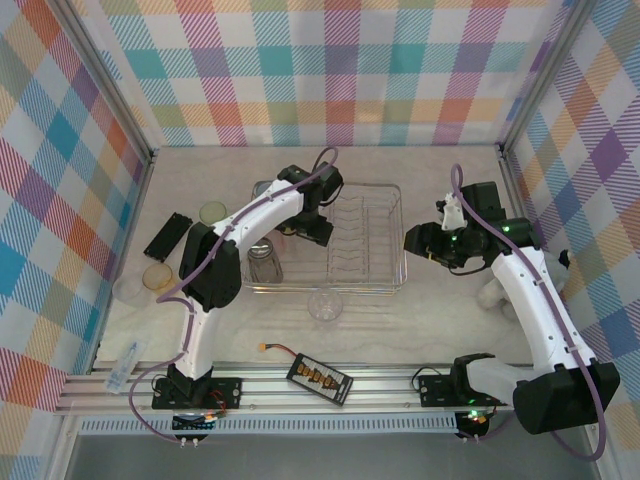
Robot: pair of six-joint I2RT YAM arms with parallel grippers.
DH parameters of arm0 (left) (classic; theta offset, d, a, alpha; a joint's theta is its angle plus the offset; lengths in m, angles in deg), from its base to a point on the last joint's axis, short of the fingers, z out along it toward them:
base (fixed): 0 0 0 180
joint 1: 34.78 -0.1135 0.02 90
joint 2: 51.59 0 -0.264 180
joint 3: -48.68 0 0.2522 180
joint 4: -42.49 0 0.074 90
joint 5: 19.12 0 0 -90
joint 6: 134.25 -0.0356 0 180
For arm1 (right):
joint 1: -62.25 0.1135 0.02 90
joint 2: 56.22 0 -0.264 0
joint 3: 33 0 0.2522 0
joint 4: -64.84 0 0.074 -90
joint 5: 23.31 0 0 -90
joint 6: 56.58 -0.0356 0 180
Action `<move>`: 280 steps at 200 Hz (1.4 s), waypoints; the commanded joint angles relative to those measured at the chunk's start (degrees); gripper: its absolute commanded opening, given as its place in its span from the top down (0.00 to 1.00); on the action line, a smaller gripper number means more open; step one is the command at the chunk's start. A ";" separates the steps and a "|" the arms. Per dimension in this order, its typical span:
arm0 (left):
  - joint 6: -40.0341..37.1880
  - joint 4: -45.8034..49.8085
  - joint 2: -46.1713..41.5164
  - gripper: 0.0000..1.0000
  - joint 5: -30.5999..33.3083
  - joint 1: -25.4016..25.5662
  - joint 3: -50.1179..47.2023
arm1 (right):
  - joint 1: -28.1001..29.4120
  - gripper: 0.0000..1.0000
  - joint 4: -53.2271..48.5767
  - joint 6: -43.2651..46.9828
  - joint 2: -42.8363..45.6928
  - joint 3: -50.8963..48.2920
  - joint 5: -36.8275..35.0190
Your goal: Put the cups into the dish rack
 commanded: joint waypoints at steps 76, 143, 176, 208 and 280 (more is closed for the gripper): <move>-0.34 -5.98 -9.06 0.00 -0.17 -0.16 -3.03 | 4.39 0.41 -4.32 -3.05 -0.25 2.06 3.12; 3.71 -12.11 -16.52 0.01 -2.35 1.48 -11.25 | 22.05 0.43 0.39 -11.90 -5.22 1.09 -5.18; 6.16 -20.86 -26.17 0.00 -0.50 1.66 -19.37 | 29.06 0.46 2.93 -14.15 -9.89 2.28 -8.14; 7.88 -33.40 -38.84 0.00 2.57 1.52 -32.26 | 35.33 0.47 2.12 -14.90 -15.89 5.09 -12.32; 11.07 -51.80 -61.36 0.00 3.50 0.91 -57.75 | 43.25 0.48 0.78 -15.98 -26.24 8.38 -19.55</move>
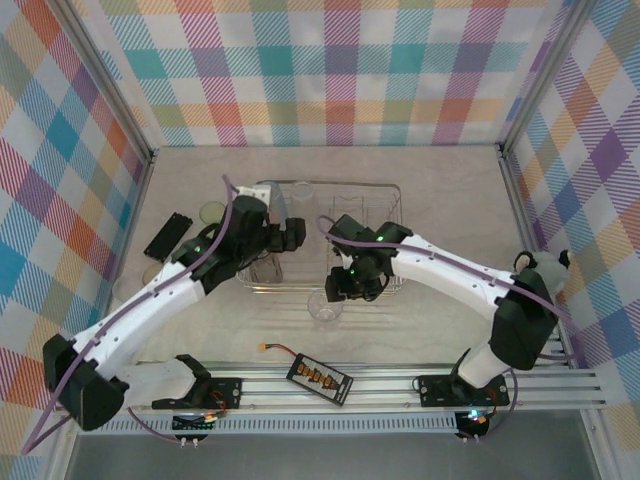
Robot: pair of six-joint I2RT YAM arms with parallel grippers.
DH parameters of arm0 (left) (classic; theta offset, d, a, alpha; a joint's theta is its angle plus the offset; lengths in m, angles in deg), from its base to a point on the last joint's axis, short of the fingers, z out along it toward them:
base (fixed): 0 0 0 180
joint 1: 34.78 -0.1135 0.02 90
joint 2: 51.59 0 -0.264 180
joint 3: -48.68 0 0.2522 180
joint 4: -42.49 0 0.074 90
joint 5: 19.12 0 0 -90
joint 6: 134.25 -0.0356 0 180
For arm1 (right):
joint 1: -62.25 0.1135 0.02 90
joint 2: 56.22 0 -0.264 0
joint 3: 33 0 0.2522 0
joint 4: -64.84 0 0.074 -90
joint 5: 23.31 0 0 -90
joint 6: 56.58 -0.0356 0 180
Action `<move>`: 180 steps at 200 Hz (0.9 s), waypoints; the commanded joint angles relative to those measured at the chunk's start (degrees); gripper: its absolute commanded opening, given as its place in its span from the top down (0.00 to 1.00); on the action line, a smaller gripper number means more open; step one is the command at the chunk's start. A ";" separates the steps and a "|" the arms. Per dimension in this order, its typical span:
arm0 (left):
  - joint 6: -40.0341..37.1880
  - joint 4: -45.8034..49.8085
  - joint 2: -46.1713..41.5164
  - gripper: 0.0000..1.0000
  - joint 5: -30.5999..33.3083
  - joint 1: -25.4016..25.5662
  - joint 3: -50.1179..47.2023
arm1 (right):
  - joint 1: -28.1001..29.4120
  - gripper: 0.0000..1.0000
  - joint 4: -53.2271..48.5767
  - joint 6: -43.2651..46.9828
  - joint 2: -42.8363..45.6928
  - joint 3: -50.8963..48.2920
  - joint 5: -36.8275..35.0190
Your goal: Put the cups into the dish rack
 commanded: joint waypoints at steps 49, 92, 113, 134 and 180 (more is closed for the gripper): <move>5.50 -9.60 -10.62 0.00 3.76 -0.47 -11.38 | 2.75 0.53 -1.26 -0.85 -5.68 2.18 -6.81; 8.45 -8.53 -10.89 0.00 3.88 -0.43 -12.90 | 4.44 0.55 -0.32 -0.34 -8.71 2.64 -8.20; 9.02 -8.04 -11.37 0.00 4.55 -0.53 -13.29 | 5.39 0.59 -0.50 0.06 -9.71 3.25 -9.18; 9.82 -5.79 -12.37 0.00 5.61 -0.50 -14.13 | 5.80 0.64 -0.74 0.39 -10.11 3.90 -9.75; 12.52 -3.18 -16.00 0.00 9.53 -0.58 -15.62 | 5.86 0.95 -3.35 1.09 -9.14 6.58 -9.52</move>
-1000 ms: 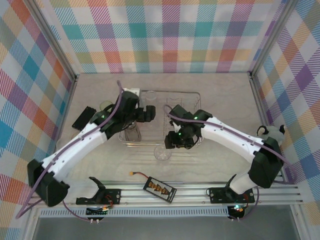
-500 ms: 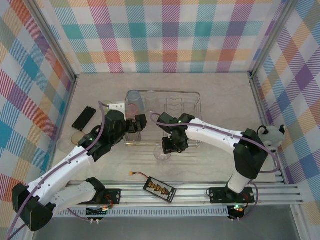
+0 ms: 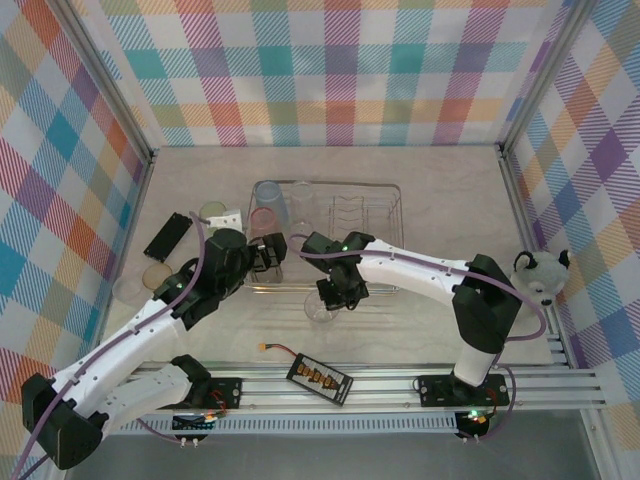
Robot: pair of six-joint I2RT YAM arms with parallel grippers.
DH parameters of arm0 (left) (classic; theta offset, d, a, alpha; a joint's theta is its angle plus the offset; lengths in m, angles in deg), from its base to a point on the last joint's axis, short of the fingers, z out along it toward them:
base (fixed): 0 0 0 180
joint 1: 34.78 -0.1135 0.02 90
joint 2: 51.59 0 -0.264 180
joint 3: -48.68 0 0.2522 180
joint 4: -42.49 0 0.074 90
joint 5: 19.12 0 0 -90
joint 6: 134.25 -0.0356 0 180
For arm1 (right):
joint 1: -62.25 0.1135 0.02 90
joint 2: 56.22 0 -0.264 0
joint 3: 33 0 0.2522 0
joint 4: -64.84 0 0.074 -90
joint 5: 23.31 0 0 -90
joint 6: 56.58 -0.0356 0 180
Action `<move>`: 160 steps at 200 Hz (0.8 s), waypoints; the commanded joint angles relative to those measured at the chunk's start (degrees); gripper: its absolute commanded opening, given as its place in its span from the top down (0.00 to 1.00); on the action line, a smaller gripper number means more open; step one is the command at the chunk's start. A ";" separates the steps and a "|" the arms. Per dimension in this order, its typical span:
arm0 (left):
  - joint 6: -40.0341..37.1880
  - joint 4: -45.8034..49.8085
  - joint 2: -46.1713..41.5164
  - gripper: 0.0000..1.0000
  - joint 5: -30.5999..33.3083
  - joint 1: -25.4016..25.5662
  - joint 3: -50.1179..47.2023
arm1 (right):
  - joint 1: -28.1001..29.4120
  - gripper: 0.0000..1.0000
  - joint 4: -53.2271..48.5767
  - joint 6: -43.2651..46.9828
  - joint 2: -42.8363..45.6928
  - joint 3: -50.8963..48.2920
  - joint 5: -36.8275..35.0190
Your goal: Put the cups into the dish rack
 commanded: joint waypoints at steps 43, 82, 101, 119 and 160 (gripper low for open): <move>3.80 -0.09 -6.72 0.00 1.93 -0.58 -2.68 | -0.16 1.00 -3.80 3.03 4.76 4.62 4.62; -0.66 -9.18 -10.40 0.00 -7.04 -0.75 -3.49 | -5.40 1.00 2.40 4.72 13.91 0.60 17.47; -2.57 -16.45 -12.11 0.00 -13.69 -0.89 -5.64 | -10.55 1.00 7.80 4.22 18.82 -2.93 25.81; -2.80 -23.24 -12.62 0.00 -20.80 -1.11 -7.40 | -16.12 1.00 12.28 3.74 22.41 -6.04 33.01; -1.38 -31.72 -7.90 0.00 -36.67 -1.20 -6.32 | -27.84 1.00 21.07 1.60 28.36 -10.17 47.46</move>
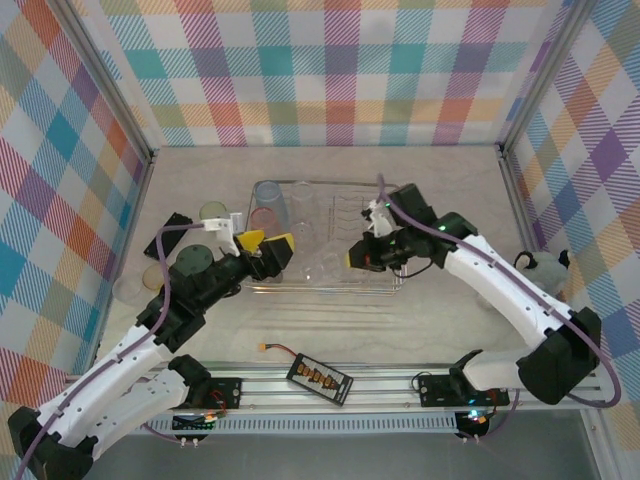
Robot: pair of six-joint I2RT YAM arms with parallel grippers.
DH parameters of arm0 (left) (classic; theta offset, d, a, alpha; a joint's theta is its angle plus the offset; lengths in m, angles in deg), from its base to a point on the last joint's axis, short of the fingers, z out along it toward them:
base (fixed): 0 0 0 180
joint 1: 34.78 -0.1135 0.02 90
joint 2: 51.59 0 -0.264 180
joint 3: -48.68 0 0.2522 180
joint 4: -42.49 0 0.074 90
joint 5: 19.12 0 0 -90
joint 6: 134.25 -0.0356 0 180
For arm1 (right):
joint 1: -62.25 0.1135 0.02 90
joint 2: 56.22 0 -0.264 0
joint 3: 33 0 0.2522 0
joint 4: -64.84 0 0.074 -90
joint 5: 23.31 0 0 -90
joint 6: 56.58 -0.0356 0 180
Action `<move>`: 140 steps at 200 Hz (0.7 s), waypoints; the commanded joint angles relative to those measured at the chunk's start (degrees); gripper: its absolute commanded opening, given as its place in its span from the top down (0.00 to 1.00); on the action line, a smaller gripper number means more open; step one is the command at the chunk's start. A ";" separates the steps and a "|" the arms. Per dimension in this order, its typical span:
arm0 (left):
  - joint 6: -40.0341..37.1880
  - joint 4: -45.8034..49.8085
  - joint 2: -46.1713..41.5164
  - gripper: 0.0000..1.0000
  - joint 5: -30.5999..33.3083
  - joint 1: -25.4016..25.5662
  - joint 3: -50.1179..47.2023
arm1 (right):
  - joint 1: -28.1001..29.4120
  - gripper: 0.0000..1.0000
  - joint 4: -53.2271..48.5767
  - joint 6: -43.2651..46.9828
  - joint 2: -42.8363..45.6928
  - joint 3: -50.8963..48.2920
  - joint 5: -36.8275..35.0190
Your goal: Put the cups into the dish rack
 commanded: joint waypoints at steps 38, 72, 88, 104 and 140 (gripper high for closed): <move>0.98 -13.31 9.29 0.00 -24.18 -0.65 5.21 | -10.95 1.00 18.32 -6.79 6.24 -4.08 25.30; 2.94 -18.86 13.71 0.00 -28.43 -0.72 5.79 | -12.55 1.00 25.42 -11.28 7.60 -5.62 29.73; 5.62 -23.03 15.93 0.00 -30.86 -0.74 5.72 | -12.53 1.00 26.45 -12.09 7.28 -5.54 31.68; 8.77 -28.02 18.18 0.00 -33.48 -0.89 5.53 | -12.53 1.00 24.92 -11.47 6.66 -5.00 32.47; 14.71 -37.06 23.34 0.06 -37.87 -1.09 5.42 | -12.54 1.00 25.46 -11.85 5.87 -5.27 33.99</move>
